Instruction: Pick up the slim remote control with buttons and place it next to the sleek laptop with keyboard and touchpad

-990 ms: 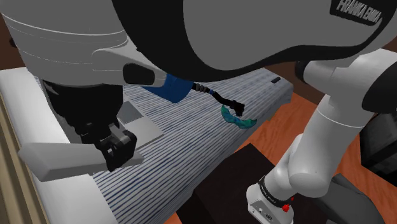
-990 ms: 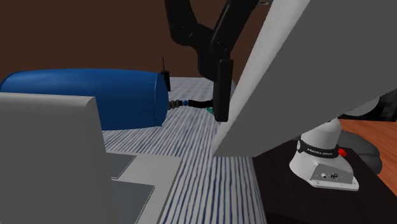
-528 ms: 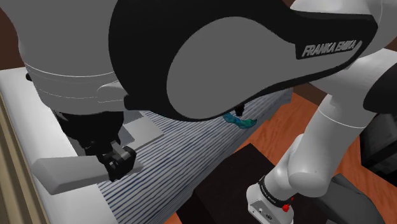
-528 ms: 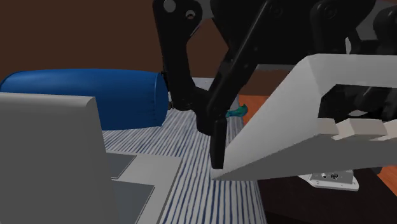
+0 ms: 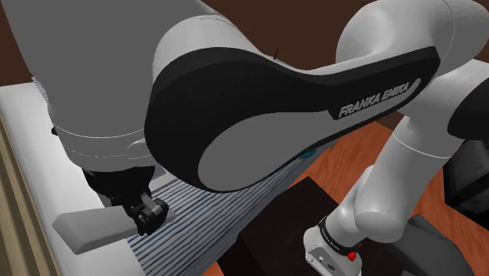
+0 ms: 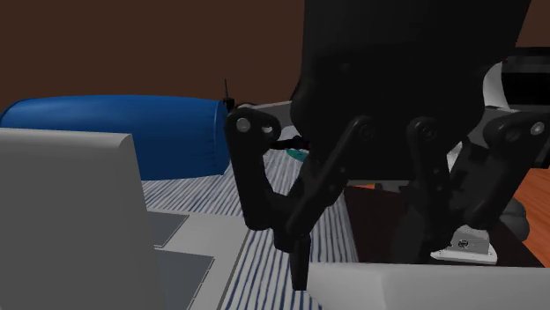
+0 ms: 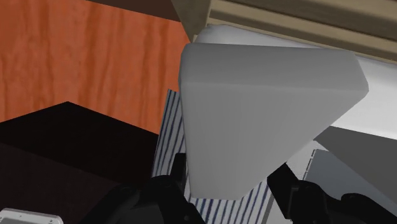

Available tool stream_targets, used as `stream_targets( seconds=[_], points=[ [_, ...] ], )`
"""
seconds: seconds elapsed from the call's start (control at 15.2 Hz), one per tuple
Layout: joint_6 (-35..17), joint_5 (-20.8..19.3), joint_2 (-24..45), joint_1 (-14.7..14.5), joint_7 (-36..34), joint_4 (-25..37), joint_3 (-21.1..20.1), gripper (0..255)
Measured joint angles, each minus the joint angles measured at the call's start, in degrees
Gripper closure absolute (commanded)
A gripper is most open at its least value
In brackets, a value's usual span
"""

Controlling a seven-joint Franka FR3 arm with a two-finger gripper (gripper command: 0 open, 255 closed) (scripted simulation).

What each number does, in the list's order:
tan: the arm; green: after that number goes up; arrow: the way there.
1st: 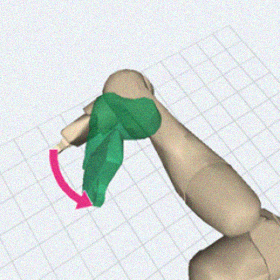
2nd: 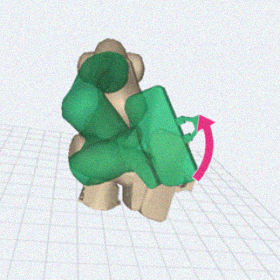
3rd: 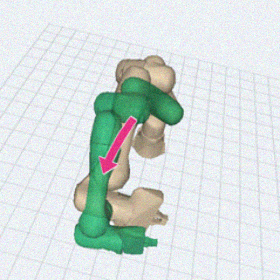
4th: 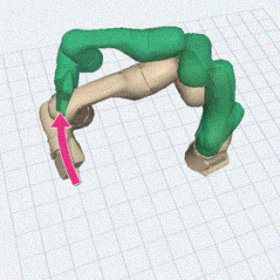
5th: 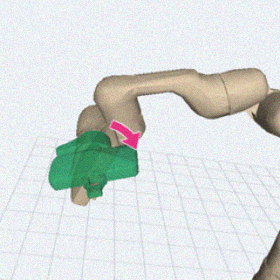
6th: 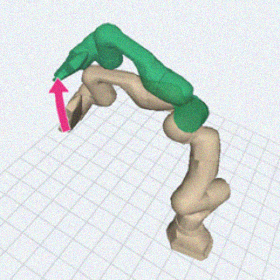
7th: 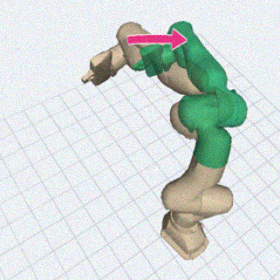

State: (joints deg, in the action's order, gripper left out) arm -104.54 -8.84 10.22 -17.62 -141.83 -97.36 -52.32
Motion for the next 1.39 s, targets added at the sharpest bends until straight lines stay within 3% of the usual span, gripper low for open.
stream_targets(
  seconds=[1.39],
  points=[
    [-14.99,-5.11,4.90,-1.37,-3.57,-11.67,1.78,255]
  ],
)
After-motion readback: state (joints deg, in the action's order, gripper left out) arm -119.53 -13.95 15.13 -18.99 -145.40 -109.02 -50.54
